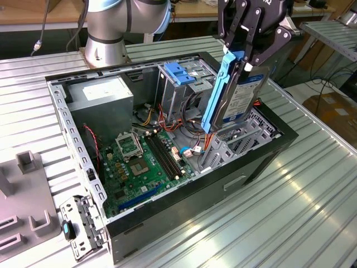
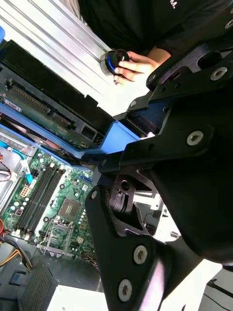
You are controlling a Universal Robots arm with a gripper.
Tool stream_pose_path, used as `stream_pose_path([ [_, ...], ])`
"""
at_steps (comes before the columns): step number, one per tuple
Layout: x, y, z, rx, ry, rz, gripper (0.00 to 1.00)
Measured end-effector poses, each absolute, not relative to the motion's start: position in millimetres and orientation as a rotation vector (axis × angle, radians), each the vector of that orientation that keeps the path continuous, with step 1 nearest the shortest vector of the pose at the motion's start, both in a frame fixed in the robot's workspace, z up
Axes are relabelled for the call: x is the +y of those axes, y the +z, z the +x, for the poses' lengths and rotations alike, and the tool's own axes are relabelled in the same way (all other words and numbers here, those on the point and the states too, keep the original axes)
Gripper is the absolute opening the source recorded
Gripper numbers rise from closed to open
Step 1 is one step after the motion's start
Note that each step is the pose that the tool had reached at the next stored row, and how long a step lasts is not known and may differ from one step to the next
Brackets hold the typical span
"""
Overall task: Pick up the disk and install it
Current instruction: 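Insert the disk into the insertion slot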
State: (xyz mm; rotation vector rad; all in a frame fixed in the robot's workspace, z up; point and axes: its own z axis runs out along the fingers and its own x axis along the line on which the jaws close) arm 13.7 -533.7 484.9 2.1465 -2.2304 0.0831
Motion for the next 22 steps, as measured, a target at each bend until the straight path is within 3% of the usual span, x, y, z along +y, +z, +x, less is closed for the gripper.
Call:
stream_pose_path([
  [22,-538.5,477.6,44.2,-2.225,0.096,2.141,0.37],
])
